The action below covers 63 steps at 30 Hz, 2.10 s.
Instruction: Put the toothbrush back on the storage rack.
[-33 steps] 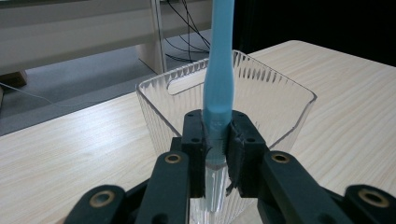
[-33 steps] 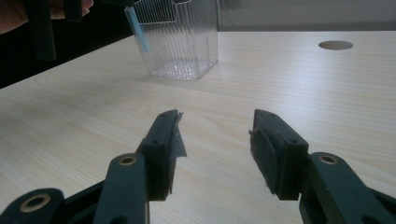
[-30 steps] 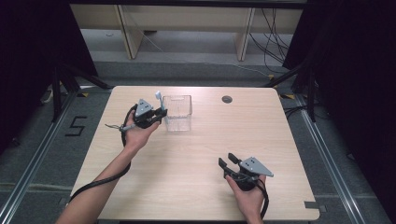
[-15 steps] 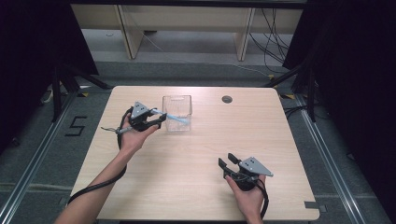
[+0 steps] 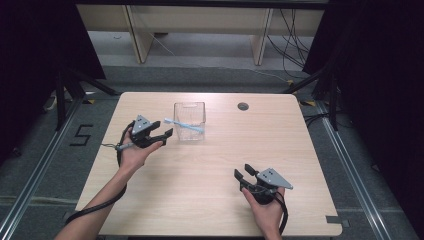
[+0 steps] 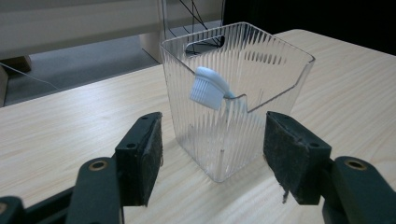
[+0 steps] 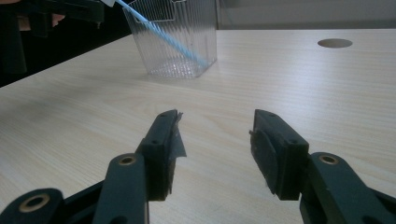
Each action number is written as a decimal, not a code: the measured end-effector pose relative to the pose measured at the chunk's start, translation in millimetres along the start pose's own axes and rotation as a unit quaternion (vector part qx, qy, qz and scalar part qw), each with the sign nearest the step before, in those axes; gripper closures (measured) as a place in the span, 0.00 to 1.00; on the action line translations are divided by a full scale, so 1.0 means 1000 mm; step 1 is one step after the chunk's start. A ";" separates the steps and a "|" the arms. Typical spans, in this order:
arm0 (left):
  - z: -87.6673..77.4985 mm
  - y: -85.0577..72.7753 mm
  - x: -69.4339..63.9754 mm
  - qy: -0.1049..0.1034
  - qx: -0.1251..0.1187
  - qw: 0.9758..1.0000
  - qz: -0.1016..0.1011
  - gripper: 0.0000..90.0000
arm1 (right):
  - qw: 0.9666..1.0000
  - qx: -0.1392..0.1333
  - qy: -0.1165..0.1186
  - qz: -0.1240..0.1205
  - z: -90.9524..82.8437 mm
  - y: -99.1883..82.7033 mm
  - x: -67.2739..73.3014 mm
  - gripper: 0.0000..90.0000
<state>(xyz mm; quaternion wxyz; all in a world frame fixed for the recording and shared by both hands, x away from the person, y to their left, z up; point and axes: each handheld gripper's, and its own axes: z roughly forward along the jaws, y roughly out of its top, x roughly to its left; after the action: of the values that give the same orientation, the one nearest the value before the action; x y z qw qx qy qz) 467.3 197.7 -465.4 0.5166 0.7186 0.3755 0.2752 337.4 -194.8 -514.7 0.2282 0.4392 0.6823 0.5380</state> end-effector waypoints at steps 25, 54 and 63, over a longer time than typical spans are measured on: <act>-0.083 -0.049 -0.007 0.025 -0.031 0.999 -0.034 0.39 | 1.000 -0.007 0.003 -0.005 0.001 0.000 -0.002 0.58; -0.108 -0.097 -0.009 0.054 -0.047 0.997 -0.043 0.33 | 1.000 -0.006 -0.002 -0.012 0.002 -0.001 -0.002 0.58; -0.109 -0.099 -0.007 0.057 -0.065 0.995 -0.050 0.34 | 1.000 -0.001 -0.002 -0.001 0.002 -0.001 0.000 0.58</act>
<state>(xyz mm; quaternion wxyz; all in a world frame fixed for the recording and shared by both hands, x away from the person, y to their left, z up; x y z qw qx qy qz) 352.4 268.2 -524.8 0.5531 0.6472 0.4210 0.3130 339.0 -193.9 -515.9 0.2307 0.4398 0.6814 0.5376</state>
